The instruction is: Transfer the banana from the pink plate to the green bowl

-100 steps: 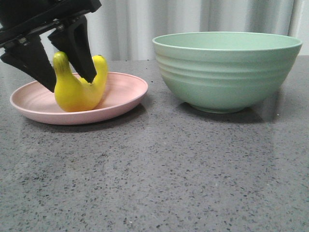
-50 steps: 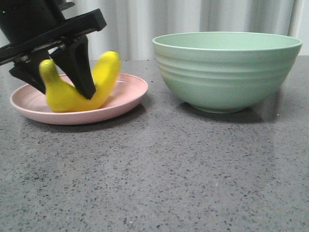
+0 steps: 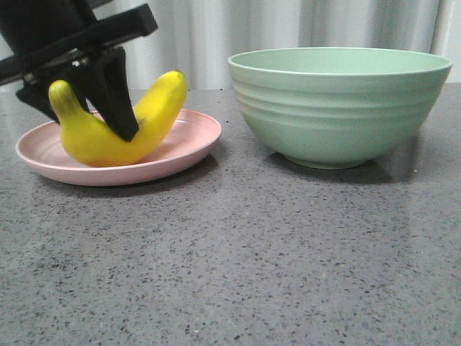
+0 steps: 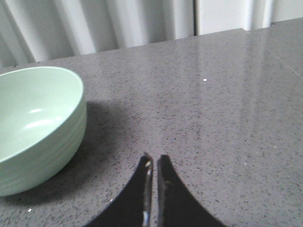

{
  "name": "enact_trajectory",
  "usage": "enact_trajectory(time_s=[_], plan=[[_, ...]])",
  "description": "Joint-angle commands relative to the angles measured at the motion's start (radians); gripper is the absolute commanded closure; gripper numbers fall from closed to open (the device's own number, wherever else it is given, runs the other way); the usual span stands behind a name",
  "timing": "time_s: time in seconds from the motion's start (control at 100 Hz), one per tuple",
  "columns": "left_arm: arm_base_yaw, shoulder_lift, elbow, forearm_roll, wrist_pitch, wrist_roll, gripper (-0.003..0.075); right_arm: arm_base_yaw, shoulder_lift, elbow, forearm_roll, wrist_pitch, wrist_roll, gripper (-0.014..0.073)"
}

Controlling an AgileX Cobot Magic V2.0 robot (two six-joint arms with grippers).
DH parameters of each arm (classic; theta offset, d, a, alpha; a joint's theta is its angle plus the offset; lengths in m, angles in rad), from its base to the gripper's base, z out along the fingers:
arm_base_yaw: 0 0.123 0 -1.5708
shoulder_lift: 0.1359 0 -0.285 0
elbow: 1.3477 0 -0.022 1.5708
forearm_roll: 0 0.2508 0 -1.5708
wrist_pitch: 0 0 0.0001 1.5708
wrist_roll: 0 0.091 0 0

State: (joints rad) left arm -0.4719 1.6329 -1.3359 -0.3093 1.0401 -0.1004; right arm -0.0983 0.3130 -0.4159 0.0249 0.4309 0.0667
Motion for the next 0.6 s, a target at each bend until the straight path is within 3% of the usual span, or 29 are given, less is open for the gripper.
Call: enact_trajectory(time_s=[0.0,0.21,0.45,0.59], plan=[[-0.008,-0.041,-0.085,0.005,0.018,-0.008,0.0739,0.027,0.017,-0.062,-0.015,-0.041,-0.04,0.0673],[-0.008,-0.055,-0.224,0.091,0.124,0.005,0.0739,0.107,0.088,-0.2,-0.014,0.111,-0.083,0.0649],[-0.008,-0.109,-0.354,0.1,0.234,0.132,0.0739,0.258,0.282,-0.427,0.023,0.32,-0.241,0.0382],[-0.02,-0.141,-0.367,0.04,0.234,0.22,0.0739,0.357,0.409,-0.569,0.027,0.38,-0.334,0.0319]])
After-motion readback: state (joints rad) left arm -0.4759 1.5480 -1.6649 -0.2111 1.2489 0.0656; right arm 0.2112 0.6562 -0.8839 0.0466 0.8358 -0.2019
